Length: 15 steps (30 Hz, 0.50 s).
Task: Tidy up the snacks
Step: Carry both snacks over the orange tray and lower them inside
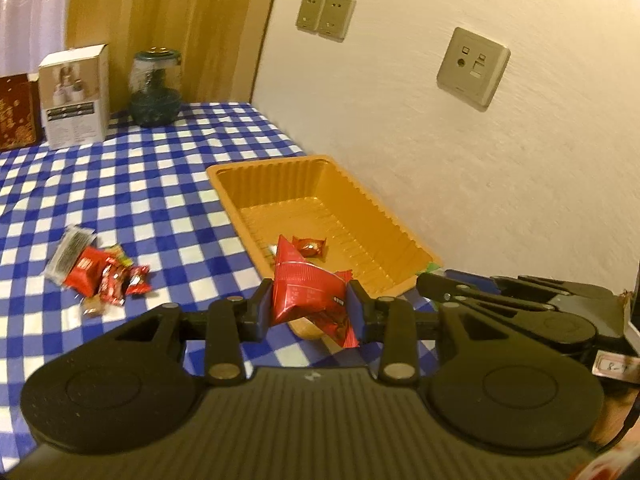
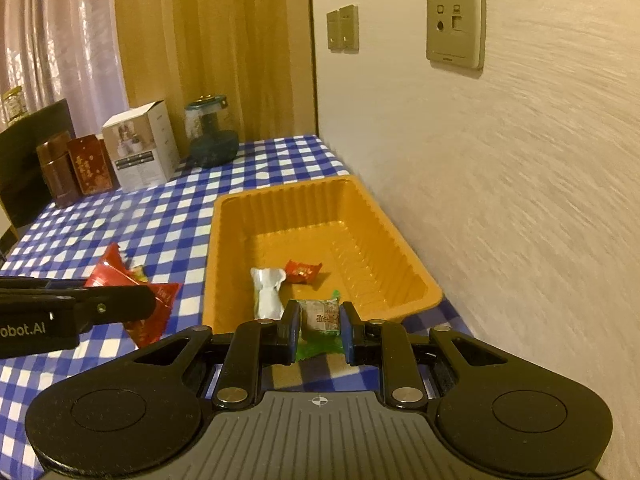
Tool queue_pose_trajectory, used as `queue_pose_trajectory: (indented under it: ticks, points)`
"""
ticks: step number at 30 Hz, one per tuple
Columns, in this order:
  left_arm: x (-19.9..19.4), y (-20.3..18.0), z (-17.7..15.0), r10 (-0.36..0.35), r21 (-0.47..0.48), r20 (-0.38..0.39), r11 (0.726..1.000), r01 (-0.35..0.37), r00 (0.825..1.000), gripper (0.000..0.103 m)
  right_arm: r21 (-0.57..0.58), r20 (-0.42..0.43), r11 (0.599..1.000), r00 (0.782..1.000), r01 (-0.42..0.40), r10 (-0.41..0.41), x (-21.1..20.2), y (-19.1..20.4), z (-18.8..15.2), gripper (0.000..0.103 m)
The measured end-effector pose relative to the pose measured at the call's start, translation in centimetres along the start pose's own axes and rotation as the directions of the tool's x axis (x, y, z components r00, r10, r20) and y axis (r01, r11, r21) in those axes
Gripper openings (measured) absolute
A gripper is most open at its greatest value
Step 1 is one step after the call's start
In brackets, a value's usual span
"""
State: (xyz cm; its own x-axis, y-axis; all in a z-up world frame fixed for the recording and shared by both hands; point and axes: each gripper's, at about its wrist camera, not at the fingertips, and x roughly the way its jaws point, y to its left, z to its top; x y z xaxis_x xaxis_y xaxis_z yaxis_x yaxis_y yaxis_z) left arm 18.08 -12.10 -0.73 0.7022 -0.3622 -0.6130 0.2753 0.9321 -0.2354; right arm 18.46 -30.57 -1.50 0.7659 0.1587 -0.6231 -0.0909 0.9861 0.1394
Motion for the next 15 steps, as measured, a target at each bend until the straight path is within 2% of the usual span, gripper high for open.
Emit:
queue_pose_trajectory:
  ticks: [15]
  points:
    - [6.6,0.0,1.8,-0.008,0.064,-0.046,0.998,0.011,0.999,0.035,0.024,-0.013,1.000,1.000,0.018,-0.018,4.7,-3.1,2.3,0.022]
